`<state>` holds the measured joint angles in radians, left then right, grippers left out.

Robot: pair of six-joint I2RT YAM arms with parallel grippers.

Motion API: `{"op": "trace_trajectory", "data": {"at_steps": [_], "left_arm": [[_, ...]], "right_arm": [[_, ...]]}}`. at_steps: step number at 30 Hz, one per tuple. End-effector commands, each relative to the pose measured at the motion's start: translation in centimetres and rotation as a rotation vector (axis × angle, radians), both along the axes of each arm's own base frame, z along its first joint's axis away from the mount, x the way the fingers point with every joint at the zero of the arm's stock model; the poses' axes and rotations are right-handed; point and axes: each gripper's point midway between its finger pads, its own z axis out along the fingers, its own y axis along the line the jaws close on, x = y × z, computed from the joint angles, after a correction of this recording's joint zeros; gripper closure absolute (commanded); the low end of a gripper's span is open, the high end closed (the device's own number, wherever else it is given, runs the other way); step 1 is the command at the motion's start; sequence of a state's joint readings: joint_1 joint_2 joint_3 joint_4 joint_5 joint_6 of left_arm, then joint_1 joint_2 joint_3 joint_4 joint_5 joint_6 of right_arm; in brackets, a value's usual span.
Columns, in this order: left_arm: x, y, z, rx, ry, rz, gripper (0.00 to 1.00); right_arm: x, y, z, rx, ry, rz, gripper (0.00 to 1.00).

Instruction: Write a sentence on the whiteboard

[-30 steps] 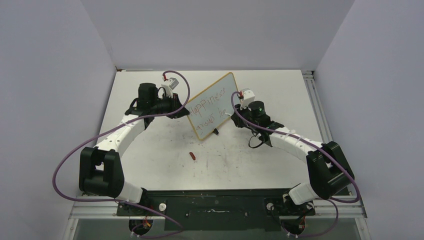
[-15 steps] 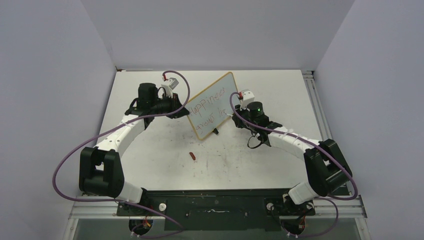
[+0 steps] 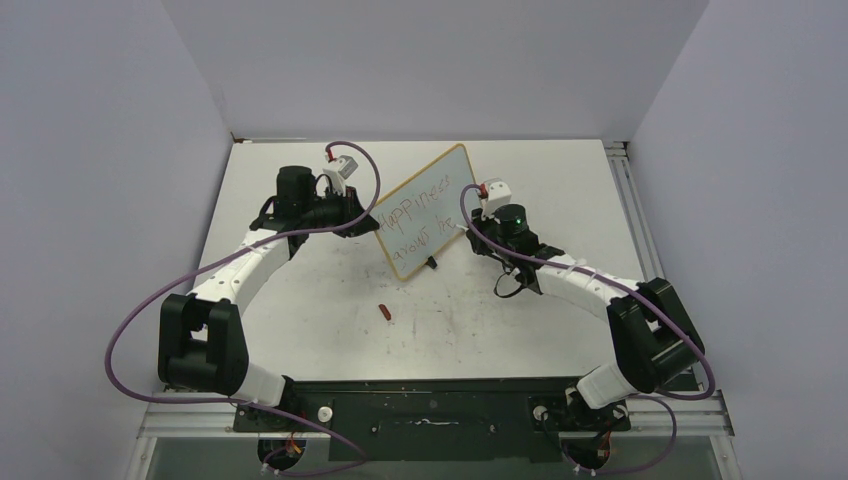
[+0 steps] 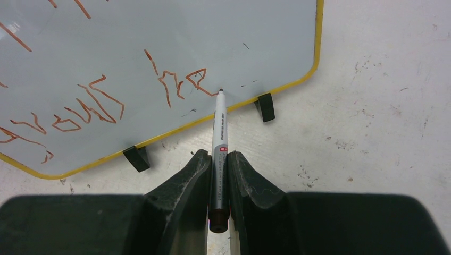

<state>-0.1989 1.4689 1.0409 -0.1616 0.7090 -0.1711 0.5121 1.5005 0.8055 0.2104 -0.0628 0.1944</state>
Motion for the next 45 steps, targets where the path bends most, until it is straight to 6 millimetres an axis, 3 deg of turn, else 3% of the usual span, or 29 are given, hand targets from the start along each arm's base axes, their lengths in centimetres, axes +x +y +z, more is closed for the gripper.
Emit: {"op": "trace_trajectory", "data": {"at_steps": [1, 9, 15, 23, 45], "left_arm": [[0.5, -0.5, 2.4, -0.041, -0.046, -0.026, 1.00], [0.6, -0.4, 2.3, -0.037, -0.044, -0.018, 1.00], [0.6, -0.4, 2.3, -0.035, -0.045, -0.013, 1.00], [0.6, -0.3, 2.3, -0.032, -0.045, -0.014, 1.00], [0.5, -0.3, 2.3, -0.025, -0.050, -0.020, 1.00]], "right_arm": [[0.9, 0.6, 1.9, 0.043, -0.078, -0.012, 0.95], [-0.2, -0.1, 4.3, 0.067, -0.081, -0.028, 0.95], [0.1, 0.1, 5.8, 0.091, -0.112, -0.023, 0.95], [0.5, 1.2, 5.7, 0.103, -0.113, 0.020, 0.95], [1.3, 1.4, 5.9, 0.120, -0.137, 0.005, 0.95]]}}
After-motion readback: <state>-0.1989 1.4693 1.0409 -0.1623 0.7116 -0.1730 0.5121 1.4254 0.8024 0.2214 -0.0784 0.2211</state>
